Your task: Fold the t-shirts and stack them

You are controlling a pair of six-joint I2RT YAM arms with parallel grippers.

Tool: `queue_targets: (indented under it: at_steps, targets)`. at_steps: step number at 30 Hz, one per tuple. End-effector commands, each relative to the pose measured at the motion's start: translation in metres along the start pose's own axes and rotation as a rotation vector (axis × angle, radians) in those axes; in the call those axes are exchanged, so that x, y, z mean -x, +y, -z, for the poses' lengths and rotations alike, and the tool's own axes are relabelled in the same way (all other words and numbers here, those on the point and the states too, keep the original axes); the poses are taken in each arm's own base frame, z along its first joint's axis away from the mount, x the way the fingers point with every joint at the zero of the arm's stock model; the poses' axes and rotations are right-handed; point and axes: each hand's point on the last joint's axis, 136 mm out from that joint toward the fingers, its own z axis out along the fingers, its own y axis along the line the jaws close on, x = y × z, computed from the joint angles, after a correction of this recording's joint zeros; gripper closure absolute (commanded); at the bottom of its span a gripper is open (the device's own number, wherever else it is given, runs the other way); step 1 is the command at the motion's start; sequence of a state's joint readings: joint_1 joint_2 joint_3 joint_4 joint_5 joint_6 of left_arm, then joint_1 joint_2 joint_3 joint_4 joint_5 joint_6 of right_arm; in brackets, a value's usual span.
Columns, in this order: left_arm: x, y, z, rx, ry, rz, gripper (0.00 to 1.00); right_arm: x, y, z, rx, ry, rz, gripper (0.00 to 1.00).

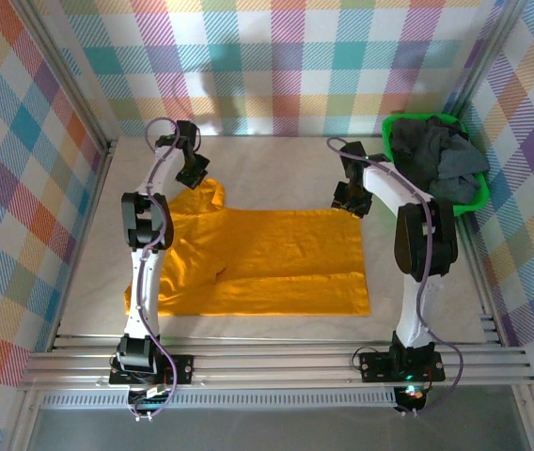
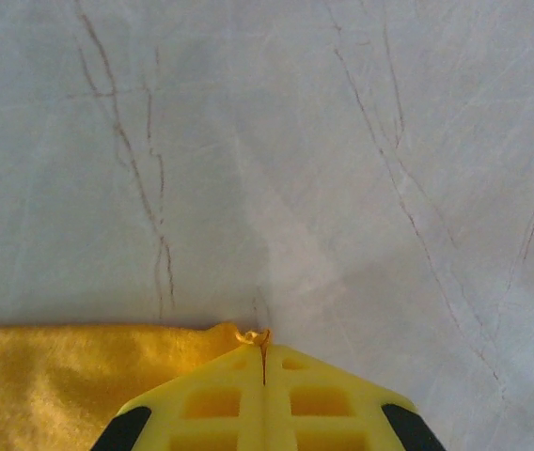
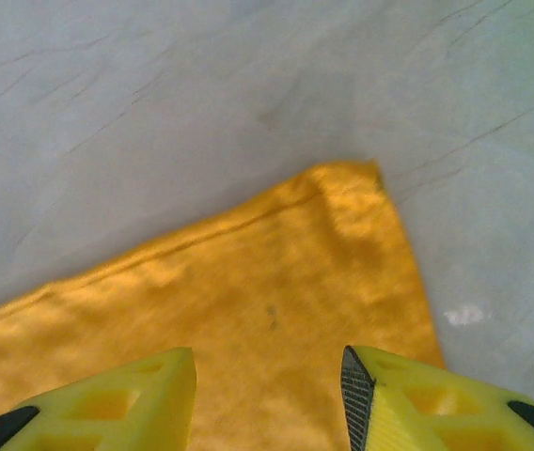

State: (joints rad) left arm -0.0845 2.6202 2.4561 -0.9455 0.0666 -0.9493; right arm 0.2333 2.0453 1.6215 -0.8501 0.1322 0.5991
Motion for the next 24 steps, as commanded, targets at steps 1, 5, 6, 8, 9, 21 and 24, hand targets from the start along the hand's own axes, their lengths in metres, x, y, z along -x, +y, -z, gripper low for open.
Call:
queue_targets:
  at_steps: [1, 5, 6, 8, 9, 21, 24]
  targets:
    - [0.004, -0.013, 0.052, -0.045, -0.023, -0.023, 1.0, 0.02, -0.016, -0.007, -0.054, -0.026, -0.101, 0.55]
    - [-0.002, -0.013, 0.063, -0.064, -0.003, -0.028, 1.0, 0.031, -0.015, -0.018, -0.037, -0.012, -0.103, 0.55]
    - [-0.004, -0.012, 0.064, -0.068, 0.003, -0.024, 1.0, 0.033, -0.014, -0.021, -0.035, -0.004, -0.099, 0.55]
    - [-0.007, -0.009, 0.065, -0.076, 0.018, -0.01, 1.0, 0.036, -0.012, -0.027, -0.026, 0.014, -0.094, 0.56]
    - [-0.009, -0.008, 0.066, -0.078, 0.026, -0.004, 1.0, 0.038, -0.013, -0.029, -0.027, 0.022, -0.095, 0.56]
    - [-0.017, -0.009, 0.087, -0.104, 0.051, -0.012, 1.0, 0.022, -0.021, -0.047, -0.049, 0.09, -0.099, 0.67]
    - [-0.018, -0.006, 0.092, -0.097, 0.049, -0.017, 1.0, 0.022, -0.023, -0.048, -0.057, 0.083, -0.096, 0.78]
